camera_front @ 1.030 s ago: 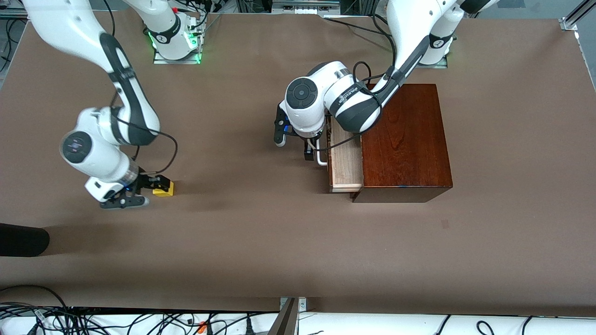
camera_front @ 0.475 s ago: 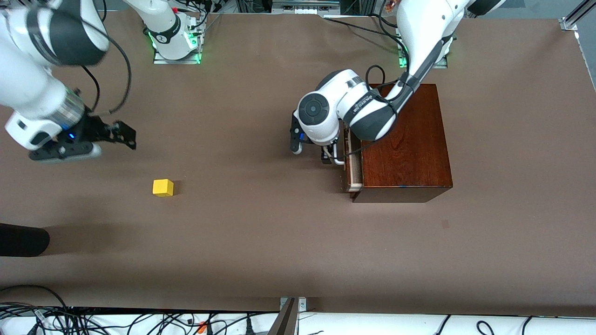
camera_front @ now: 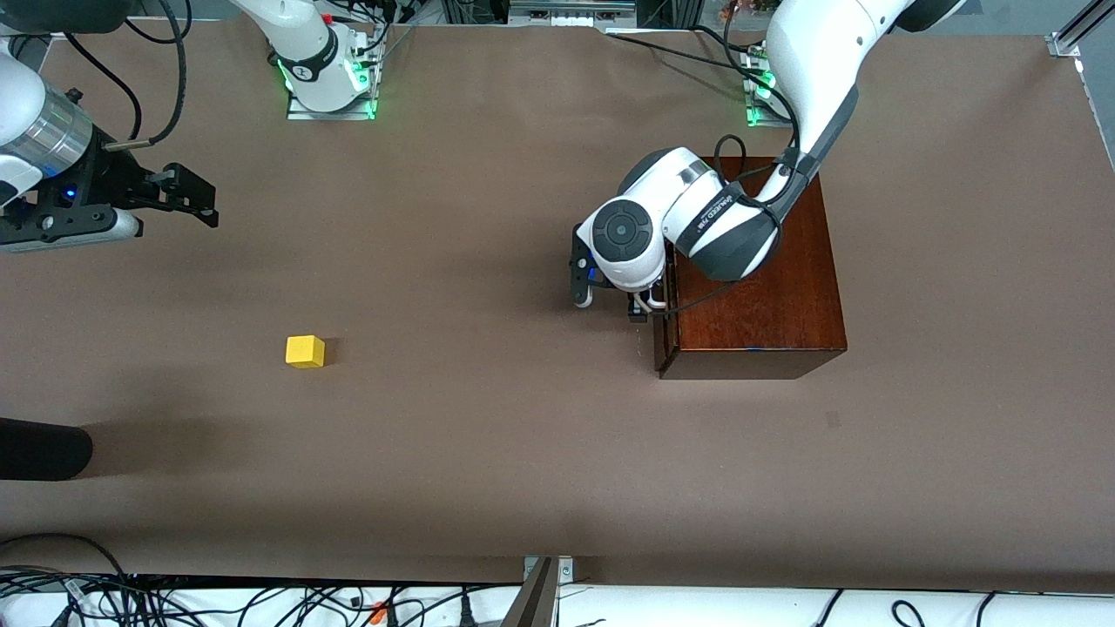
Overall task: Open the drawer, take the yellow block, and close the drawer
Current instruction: 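Push the drawer shut with the left gripper while the right gripper retracts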
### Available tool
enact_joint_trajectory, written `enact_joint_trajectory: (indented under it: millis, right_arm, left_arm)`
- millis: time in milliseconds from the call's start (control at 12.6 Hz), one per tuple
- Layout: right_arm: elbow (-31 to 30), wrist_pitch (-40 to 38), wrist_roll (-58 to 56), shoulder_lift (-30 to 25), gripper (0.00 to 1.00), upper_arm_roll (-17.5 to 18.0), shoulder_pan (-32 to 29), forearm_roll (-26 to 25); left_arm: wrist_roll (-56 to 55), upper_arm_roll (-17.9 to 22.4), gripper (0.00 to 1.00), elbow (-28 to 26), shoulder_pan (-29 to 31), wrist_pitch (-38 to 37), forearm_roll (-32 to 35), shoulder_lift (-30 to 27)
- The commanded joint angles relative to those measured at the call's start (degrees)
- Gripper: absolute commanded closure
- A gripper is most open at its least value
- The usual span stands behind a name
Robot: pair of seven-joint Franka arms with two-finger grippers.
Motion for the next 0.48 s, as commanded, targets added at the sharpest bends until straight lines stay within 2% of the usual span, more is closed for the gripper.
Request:
enact_joint_trajectory:
  millis: [0, 158, 396]
  right_arm:
    - [2.7, -1.6, 0.1, 1.4, 0.0, -0.3, -0.5, 0.5]
    - [3.1, -1.4, 0.3, 1.4, 0.0, 0.0, -0.4, -1.1]
    - [4.0, -1.8, 0.7, 1.6, 0.0, -0.3, -0.5, -0.8]
  left_arm:
    - [0.9, -0.3, 0.0, 0.3, 0.1, -1.1, 1.2, -0.9]
    - [-1.6, -0.5, 0.0, 0.9, 0.2, -0.8, -2.7, -2.9]
    - [-14.2, -0.4, 0.0, 0.8, 1.5, -2.4, -7.6, -8.7]
